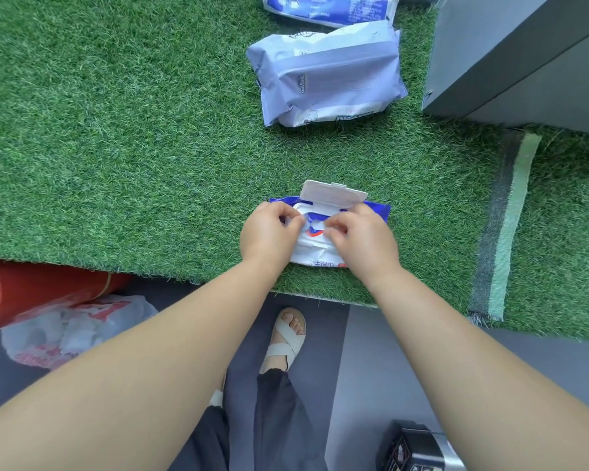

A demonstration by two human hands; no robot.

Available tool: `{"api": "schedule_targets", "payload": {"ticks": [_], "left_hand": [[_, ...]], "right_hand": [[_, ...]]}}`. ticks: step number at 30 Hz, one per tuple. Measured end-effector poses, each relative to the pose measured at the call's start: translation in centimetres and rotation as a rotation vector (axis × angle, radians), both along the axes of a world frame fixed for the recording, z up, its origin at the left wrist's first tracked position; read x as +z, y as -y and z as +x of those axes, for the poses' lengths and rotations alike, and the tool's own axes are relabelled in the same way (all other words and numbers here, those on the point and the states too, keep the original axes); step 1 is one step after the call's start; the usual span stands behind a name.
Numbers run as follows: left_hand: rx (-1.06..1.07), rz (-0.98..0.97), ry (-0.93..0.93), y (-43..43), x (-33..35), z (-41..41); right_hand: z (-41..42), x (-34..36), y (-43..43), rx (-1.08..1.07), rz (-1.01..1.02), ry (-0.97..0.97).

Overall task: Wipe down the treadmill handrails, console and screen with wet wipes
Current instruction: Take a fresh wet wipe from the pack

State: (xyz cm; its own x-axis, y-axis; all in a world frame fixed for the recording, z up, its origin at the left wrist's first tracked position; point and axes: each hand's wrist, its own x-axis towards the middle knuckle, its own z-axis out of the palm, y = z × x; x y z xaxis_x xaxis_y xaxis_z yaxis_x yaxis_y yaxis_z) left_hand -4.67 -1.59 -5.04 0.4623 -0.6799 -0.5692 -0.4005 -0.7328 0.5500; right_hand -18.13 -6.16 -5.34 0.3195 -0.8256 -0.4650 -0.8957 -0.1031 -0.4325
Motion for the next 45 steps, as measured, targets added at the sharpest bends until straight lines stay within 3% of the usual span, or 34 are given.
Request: {"api": "schedule_targets", "payload": {"ticks": [6,10,15,19,21,24,26,27,30,33,35,41,45], "left_hand": [[-0.032,-0.013,-0.02,-0.5,0.2,-0.1],[-0.032,-0.021,0.001,-0.7,0.0,-0.2],[0.014,-0.035,0.037,-0.7,0.1,0.1],[0.001,-0.027,0.044,-0.8,0.3,0.3],[-0.013,-0.029,0.048,-0.9,0.4,0.2],[-0.035,-0.013,0.054,-1.0,0.6,0.0],[-0.036,-0.012,0.051,-1.1,0.7,-0.1],[-0.035,-0.02,0.049,-1.1,0.7,-0.2],[-0.043,-0.034,0.056,-1.3,0.8,-0.3],[-0.068,-0.023,0.061,-1.4,0.7,-0.2],[-0.09,-0.01,0.067,-1.5,0.6,-0.2],[-0.122,-0.196,-0.043,-1.6,1.5,-1.1],[-0.032,-0.245,-0.237,-1.4,1.8,-1.1]], "right_hand": [[1.8,0.0,0.2,0.007,-0.053,-0.164],[2.4,0.1,0.8,0.143,-0.039,-0.198],[1.2,0.7,1.2,0.209,-0.06,0.205],[0.3,2.1,1.2,-0.214,0.226,0.479],[0.1,2.1,1.0,-0.346,0.316,0.527],[-0.3,1.8,0.9,-0.115,0.296,0.333],[-0.2,1.6,0.8,0.137,0.167,0.131],[-0.1,1.6,0.9,0.157,0.121,0.094],[0.3,2.1,0.9,-0.164,0.266,0.283],[0.0,3.0,1.1,-0.639,0.538,0.683],[-0.2,3.2,1.3,-0.83,0.671,0.861],[0.2,3.1,1.3,-0.708,0.523,0.741],[-0.1,3.0,1.2,-0.676,0.487,0.769]]}}
